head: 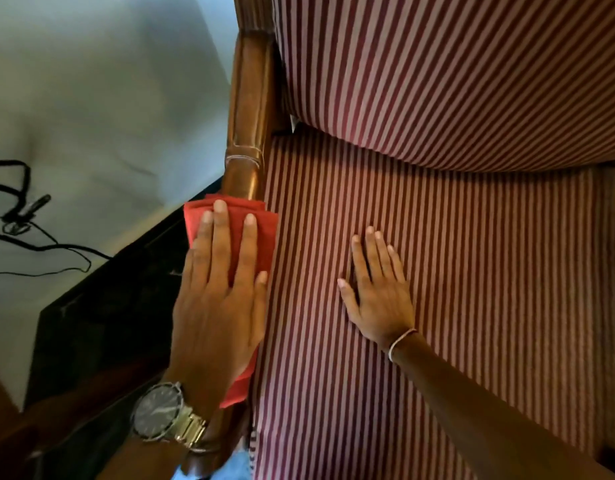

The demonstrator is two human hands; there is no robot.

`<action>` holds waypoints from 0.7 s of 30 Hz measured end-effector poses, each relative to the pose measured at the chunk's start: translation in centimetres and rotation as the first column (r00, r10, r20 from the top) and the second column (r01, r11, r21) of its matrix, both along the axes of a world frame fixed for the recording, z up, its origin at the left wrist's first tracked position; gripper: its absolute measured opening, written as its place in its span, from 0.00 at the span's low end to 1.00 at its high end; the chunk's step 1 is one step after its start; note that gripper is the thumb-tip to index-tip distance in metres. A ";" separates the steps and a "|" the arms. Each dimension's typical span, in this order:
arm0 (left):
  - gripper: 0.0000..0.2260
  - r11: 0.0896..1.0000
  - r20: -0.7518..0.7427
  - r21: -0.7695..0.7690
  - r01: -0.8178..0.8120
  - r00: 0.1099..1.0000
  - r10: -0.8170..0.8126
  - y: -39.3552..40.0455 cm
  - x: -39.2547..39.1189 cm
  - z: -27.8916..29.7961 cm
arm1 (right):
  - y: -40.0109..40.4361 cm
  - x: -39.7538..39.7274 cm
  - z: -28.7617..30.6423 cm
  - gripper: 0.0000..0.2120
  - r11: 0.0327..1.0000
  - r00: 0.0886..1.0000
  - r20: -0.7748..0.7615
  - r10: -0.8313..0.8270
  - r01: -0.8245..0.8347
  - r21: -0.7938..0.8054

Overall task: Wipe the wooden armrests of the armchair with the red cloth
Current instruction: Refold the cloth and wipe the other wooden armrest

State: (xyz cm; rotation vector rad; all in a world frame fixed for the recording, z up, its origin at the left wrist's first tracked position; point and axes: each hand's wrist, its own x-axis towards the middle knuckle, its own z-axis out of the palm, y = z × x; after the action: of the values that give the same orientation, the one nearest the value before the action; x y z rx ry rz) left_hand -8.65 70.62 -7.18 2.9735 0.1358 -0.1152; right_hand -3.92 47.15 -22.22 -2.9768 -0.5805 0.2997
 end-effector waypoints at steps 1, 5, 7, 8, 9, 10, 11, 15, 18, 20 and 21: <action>0.27 1.000 0.001 0.014 -0.003 1.000 0.003 -0.1 0.3 -0.3 | 0.0 -0.1 -0.5 0.34 1.000 1.000 0.016 -0.008 0.008 -0.002; 0.26 1.000 0.091 0.000 -0.008 0.996 0.008 0.2 7.0 -1.0 | 0.3 -0.1 -1.3 0.34 1.000 0.998 0.056 -0.012 0.013 -0.026; 0.27 0.999 0.119 -0.028 -0.023 0.993 0.027 0.4 12.4 -0.5 | 0.1 -0.1 -1.2 0.34 1.000 0.997 0.078 -0.012 0.014 -0.024; 0.27 0.999 0.128 -0.029 -0.031 0.991 0.034 0.5 13.8 -0.5 | 0.1 0.1 -1.2 0.34 1.000 0.996 0.091 -0.014 0.016 -0.021; 0.27 0.999 0.129 -0.032 -0.040 0.991 0.044 0.4 13.7 -0.7 | 0.2 0.0 -1.3 0.34 1.000 0.995 0.098 -0.018 0.019 -0.017; 0.27 0.998 0.132 -0.040 -0.052 0.990 0.057 0.3 12.1 -1.0 | 0.1 0.0 -1.3 0.34 1.000 0.995 0.099 -0.019 0.021 -0.020; 0.26 0.998 0.124 -0.023 -0.058 0.990 0.060 0.0 9.3 -1.2 | 0.1 -0.1 -1.3 0.34 1.000 0.995 0.097 -0.019 0.021 -0.019; 0.30 0.998 0.053 0.053 -0.030 0.998 0.027 -1.1 -1.4 -1.6 | 0.1 0.2 -1.4 0.34 0.999 0.992 0.125 -0.030 0.034 -0.028; 0.29 0.995 0.073 0.093 -0.023 0.997 0.016 -0.9 0.9 -1.3 | 0.3 -0.2 -1.5 0.34 0.999 0.990 0.141 -0.027 0.030 -0.015; 0.27 0.994 0.143 0.105 0.007 0.989 -0.022 -1.1 6.5 -1.0 | 0.2 -0.1 -1.7 0.34 0.999 0.989 0.146 -0.029 0.033 -0.025; 0.27 0.997 0.156 0.070 -0.008 0.988 -0.003 -0.9 9.8 -0.8 | 0.1 -0.1 -1.7 0.34 0.999 0.990 0.141 -0.028 0.031 -0.024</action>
State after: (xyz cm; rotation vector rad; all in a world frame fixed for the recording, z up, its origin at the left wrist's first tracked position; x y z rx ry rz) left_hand 1.15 69.67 -7.98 3.0377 0.1265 0.1250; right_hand -4.06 47.23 -23.90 -3.0465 -0.5496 0.0964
